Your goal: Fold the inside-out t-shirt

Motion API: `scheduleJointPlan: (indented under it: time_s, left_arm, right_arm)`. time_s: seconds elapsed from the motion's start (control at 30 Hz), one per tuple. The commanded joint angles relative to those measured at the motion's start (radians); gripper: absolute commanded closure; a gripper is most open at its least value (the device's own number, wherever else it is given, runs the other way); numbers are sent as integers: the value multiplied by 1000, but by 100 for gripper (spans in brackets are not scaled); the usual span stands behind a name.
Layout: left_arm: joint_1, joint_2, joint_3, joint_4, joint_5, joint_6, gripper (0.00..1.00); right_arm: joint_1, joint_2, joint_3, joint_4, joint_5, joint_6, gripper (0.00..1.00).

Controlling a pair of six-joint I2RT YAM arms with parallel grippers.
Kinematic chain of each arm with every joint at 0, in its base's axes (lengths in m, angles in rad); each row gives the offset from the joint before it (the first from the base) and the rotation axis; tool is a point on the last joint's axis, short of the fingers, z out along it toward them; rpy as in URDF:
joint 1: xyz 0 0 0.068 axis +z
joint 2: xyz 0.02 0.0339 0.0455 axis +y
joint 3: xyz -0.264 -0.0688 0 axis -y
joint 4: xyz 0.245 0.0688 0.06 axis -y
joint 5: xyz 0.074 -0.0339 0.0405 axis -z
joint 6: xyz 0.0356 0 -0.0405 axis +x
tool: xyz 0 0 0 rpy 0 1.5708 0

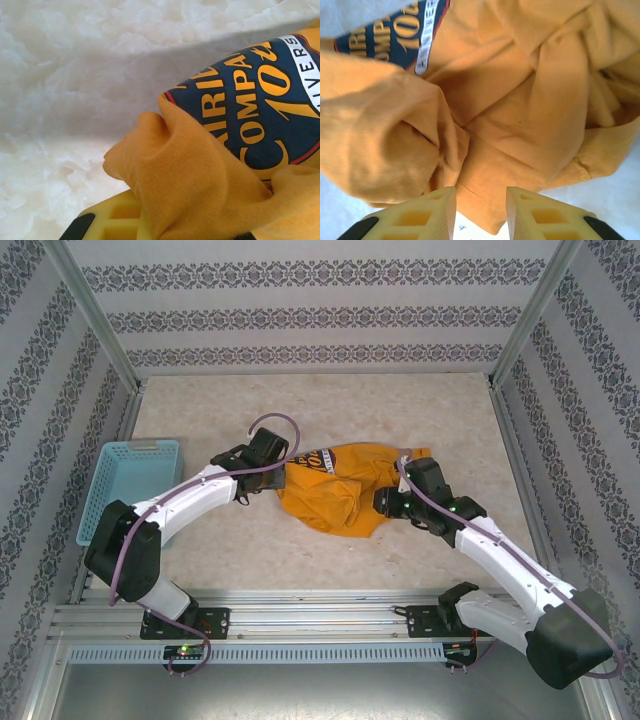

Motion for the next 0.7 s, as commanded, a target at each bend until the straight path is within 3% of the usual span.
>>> scheduleJointPlan:
  time_s: [0.0, 0.2, 0.53, 0.67]
  left_arm:
    - [8, 11, -3, 19, 19, -7, 98]
    - [9, 18, 8, 15, 31, -12, 99]
    - [8, 18, 19, 12, 36, -14, 99]
    - [8, 23, 22, 12, 36, -12, 99]
  right_arm:
    - [3, 25, -65, 142, -90, -78, 67]
    - [113, 45, -102, 259, -45, -143, 58]
    - [166, 130, -68, 271, 13, -157, 56]
    - [199, 131, -60, 291, 11, -172, 47]
